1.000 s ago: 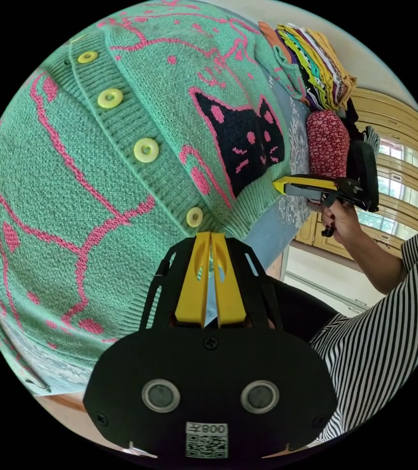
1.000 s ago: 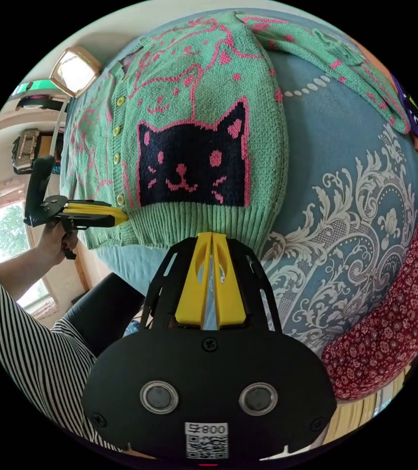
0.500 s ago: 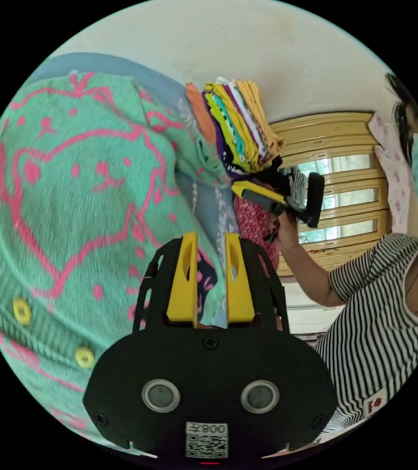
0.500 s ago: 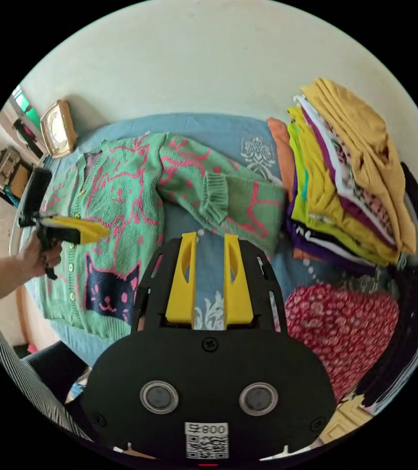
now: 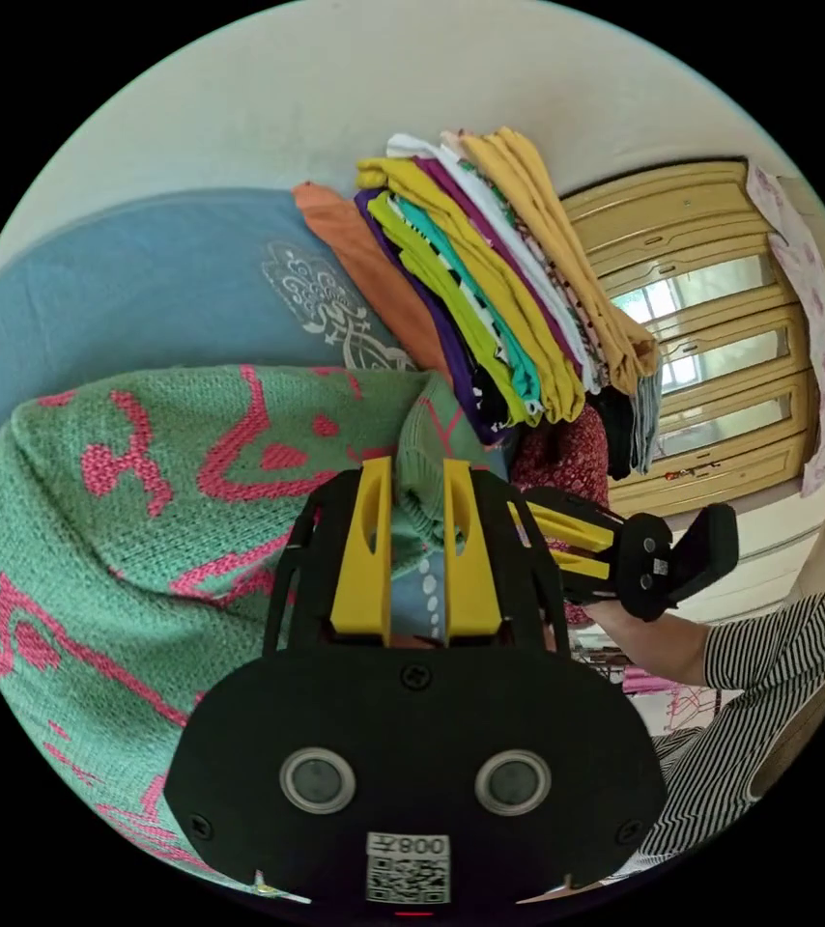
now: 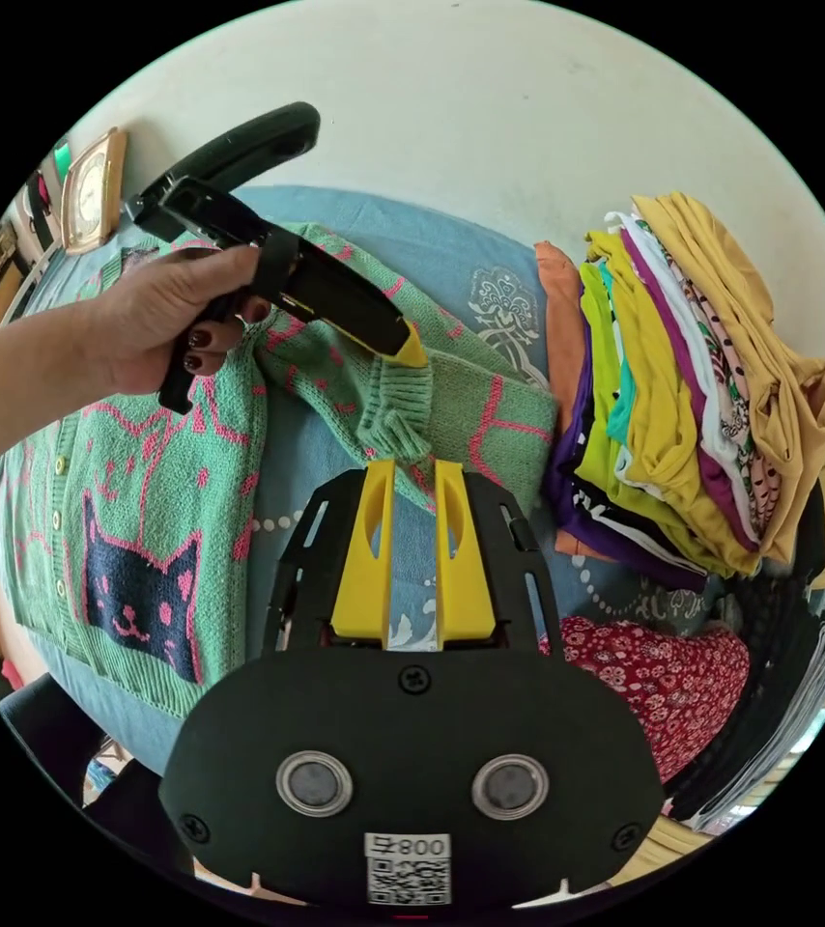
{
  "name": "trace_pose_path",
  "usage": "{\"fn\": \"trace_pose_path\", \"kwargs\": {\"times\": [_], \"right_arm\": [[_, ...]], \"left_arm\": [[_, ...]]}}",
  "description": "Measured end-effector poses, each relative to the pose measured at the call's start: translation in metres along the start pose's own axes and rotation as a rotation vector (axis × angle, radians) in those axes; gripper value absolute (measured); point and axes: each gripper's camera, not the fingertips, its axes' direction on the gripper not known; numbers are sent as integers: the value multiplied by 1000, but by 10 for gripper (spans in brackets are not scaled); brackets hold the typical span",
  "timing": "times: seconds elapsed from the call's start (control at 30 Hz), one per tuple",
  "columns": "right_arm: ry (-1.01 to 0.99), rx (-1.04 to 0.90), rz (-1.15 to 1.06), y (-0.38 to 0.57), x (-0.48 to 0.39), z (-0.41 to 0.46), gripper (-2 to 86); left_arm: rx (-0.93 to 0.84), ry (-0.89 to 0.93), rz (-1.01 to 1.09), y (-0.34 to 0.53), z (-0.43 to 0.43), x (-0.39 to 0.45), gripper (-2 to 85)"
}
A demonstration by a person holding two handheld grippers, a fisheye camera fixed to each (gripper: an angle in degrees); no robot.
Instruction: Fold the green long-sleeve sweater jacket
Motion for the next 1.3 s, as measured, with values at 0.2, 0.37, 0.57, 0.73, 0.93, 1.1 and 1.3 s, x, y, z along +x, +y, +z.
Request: {"fn": "trace_pose_path", "kwargs": {"times": [0.2, 0.37, 0.57, 0.73, 0.93, 1.1, 1.3], "right_arm": [[-61, 25, 62, 2, 10, -15, 49], [-167, 196, 176, 0, 24, -54, 35], [-452, 487, 247, -19, 25, -104, 29], [-651, 572, 159, -47, -17, -118, 29], [-867, 441, -24, -81, -101, -93, 30], [-930, 230, -178, -98, -182, -47, 28], [-932, 84, -284, -111, -241, -11, 25]], "left_arm": [[73, 133, 16, 13, -15, -20, 34], [160, 207, 66, 21, -62, -26, 30], [352, 245, 129, 58, -175, -36, 30], [495, 170, 102, 159, -280, -65, 31], [563, 57, -84, 326, -341, -122, 31], [575, 2, -310, 454, -336, -178, 33], [594, -2, -473, 557, -307, -232, 33]]}}
